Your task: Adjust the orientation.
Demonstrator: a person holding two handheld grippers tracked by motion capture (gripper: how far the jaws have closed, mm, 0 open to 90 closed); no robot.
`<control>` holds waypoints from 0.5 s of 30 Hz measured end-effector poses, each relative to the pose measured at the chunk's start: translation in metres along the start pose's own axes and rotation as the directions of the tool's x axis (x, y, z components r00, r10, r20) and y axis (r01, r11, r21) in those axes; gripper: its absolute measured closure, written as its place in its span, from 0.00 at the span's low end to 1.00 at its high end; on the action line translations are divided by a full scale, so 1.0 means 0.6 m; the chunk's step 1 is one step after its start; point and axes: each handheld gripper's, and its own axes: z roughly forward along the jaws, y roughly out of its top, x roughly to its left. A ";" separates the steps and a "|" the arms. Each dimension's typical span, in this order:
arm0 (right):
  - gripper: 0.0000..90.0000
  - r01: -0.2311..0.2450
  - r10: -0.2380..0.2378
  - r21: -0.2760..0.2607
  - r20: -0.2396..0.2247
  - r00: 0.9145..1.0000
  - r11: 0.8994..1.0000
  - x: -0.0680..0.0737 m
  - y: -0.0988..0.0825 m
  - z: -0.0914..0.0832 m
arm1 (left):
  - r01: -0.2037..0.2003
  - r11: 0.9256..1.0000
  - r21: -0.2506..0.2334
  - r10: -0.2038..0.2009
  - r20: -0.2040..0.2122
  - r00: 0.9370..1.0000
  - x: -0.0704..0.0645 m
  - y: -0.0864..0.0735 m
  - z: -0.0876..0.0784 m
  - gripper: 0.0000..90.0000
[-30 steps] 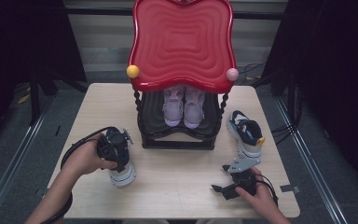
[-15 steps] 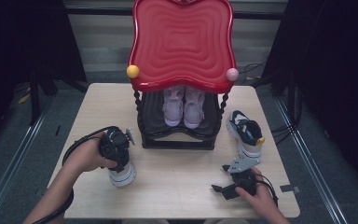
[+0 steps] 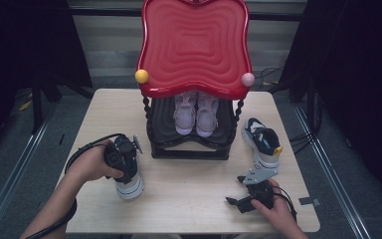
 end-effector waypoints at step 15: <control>0.14 0.000 0.000 0.000 0.000 1.000 1.000 0.000 0.000 0.000 | -0.042 0.997 0.058 0.041 0.010 0.999 -0.004 0.009 0.000 0.83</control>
